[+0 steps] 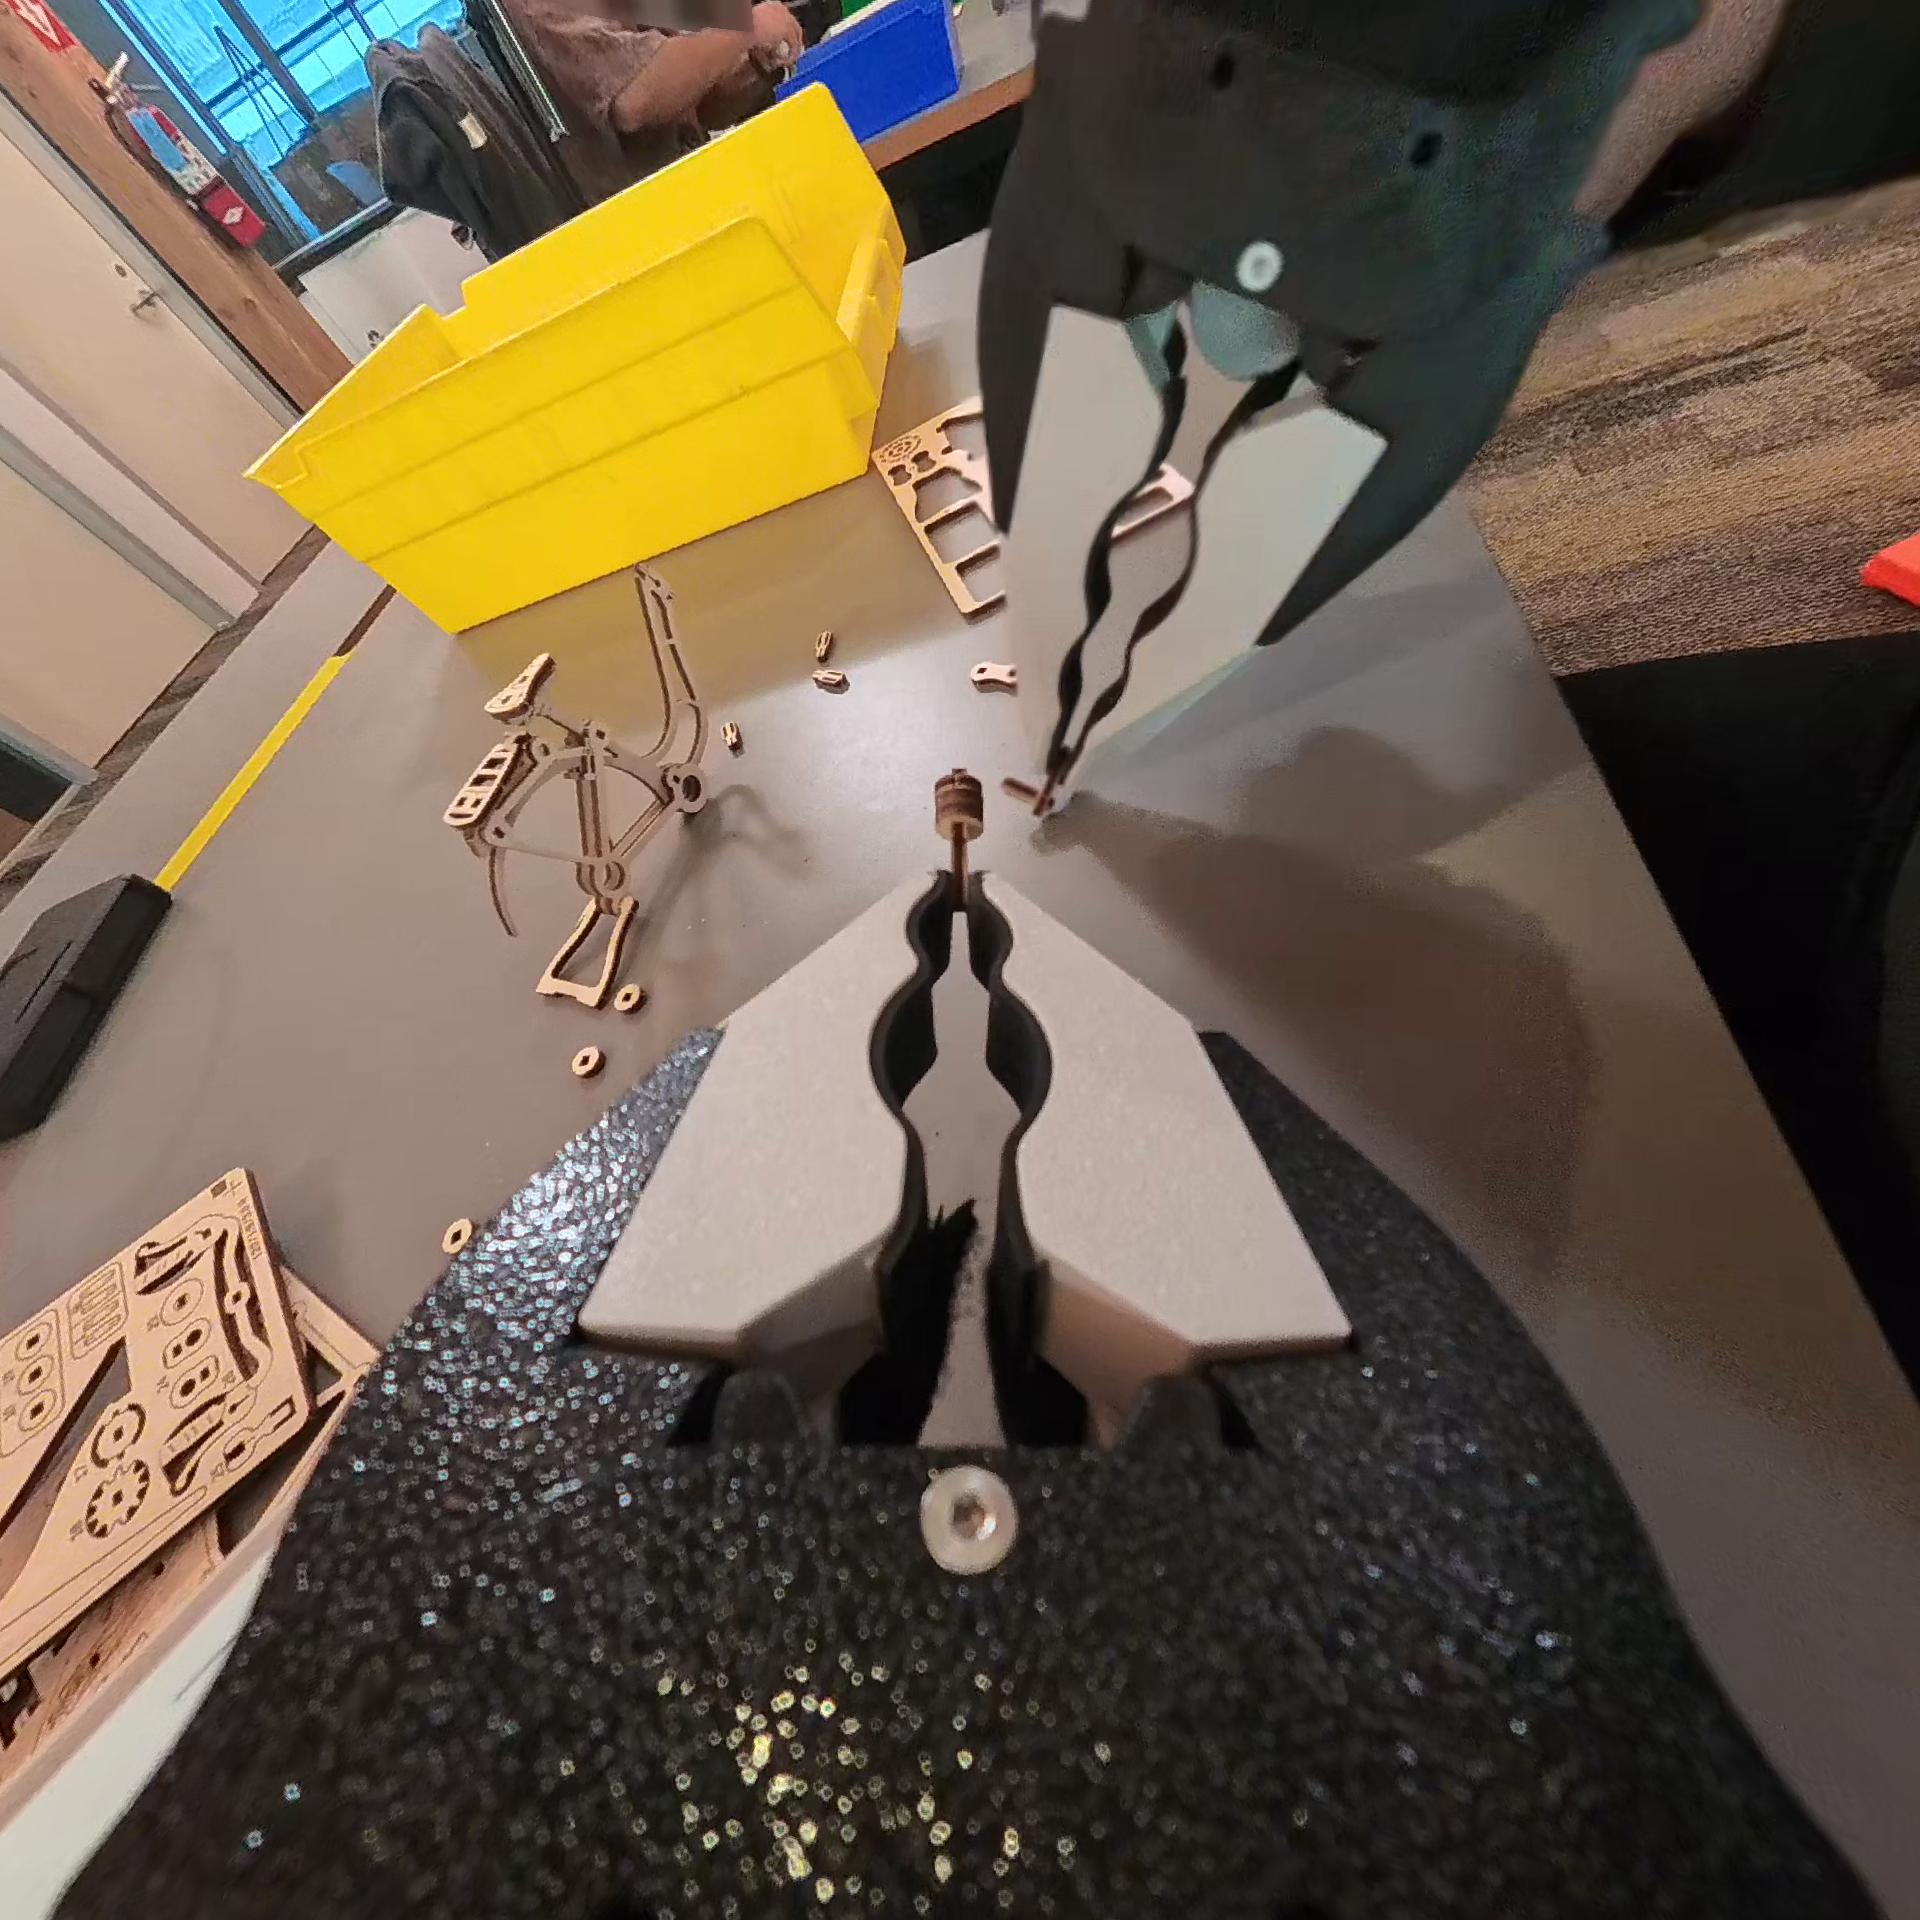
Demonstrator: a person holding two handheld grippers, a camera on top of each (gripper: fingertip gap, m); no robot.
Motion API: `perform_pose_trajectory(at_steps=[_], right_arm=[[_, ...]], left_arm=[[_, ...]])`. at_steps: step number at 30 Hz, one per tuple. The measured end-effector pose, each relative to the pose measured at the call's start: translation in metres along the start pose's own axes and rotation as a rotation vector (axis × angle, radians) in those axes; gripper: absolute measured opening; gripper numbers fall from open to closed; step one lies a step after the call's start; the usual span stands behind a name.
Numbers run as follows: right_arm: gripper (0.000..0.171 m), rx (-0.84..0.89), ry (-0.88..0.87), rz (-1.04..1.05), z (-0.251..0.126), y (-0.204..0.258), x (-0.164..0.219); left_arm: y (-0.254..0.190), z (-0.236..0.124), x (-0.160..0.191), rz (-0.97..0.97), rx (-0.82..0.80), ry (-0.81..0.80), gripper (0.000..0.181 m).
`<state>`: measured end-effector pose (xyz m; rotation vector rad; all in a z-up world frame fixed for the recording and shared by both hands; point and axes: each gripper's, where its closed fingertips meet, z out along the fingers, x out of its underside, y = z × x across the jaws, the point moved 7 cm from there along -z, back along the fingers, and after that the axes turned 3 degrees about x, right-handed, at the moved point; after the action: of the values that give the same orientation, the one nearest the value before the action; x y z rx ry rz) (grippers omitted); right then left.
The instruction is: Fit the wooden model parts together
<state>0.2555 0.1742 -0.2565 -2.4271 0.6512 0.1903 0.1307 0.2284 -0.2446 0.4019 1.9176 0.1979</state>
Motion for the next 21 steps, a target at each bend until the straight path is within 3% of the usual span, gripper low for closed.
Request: perform_pose_trajectory(at_steps=[5,10,14,16,21], right_arm=[[0.001,0.081,0.012,-0.385,-0.002,0.009,0.003],[0.004,0.051,-0.006,-0.521,-0.006,0.015,0.006],[0.013,-0.059,-0.031,-0.448,-0.012,0.012,0.008],[0.022,-0.170,-0.074,-0.303,-0.015,0.007,0.007],[0.023,-0.352,-0.128,-0.040,-0.014,-0.016,0.008]], left_arm=[[0.000,0.000,0.000,0.007,-0.003,0.005,0.000],[-0.001,0.000,0.000,0.006,-0.001,0.008,0.000],[-0.001,0.001,0.001,0.007,0.002,0.010,0.000],[-0.001,0.001,0.001,0.007,0.003,0.011,0.000],[-0.002,0.001,0.000,0.012,0.008,0.012,0.000]])
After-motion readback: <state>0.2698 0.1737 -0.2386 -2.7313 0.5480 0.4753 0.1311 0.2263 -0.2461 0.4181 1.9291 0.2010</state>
